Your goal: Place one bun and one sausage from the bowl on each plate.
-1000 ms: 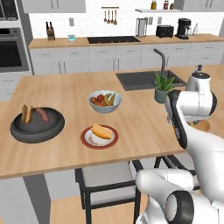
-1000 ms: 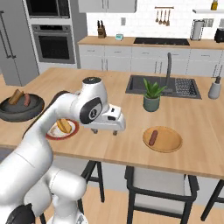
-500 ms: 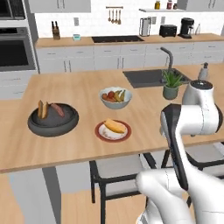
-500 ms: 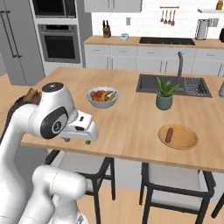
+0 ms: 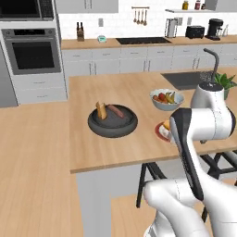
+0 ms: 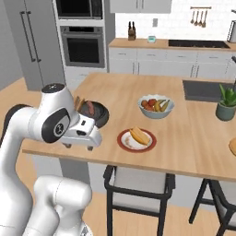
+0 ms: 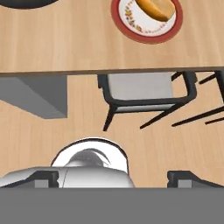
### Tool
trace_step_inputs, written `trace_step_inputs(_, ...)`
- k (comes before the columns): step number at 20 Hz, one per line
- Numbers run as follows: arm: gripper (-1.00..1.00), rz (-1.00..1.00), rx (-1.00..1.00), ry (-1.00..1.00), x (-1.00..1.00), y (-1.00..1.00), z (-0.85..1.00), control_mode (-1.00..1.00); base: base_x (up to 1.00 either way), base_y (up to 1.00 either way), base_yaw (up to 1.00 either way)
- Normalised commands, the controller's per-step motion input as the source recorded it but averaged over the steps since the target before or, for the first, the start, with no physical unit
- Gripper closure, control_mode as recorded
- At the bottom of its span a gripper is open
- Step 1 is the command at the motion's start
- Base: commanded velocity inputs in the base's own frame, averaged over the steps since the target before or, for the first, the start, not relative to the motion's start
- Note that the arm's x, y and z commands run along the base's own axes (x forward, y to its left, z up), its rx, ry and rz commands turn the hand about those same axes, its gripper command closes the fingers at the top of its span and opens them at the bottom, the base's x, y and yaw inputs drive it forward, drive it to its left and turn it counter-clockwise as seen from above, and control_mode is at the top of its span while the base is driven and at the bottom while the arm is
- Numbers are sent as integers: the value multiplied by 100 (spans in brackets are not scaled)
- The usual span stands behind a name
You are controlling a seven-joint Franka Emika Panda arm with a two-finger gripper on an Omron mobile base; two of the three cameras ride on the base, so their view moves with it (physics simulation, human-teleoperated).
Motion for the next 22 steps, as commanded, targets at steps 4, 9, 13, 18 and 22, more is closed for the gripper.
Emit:
trace_step_inputs(4,-100,0,3,-1,37,26,23,-100,27,41,0)
trace_step_inputs(9,-100,0,9,-5,92,43,44,-100,0,0,0)
trace_step_inputs(13,-100,5,8,-3,100,18,11,-100,0,0,0)
trace_step_inputs(18,-100,5,-3,0,100,29,-36,-100,0,0,0)
trace_step_inputs(22,-100,5,-10,0,100,4,-62,-100,0,0,0)
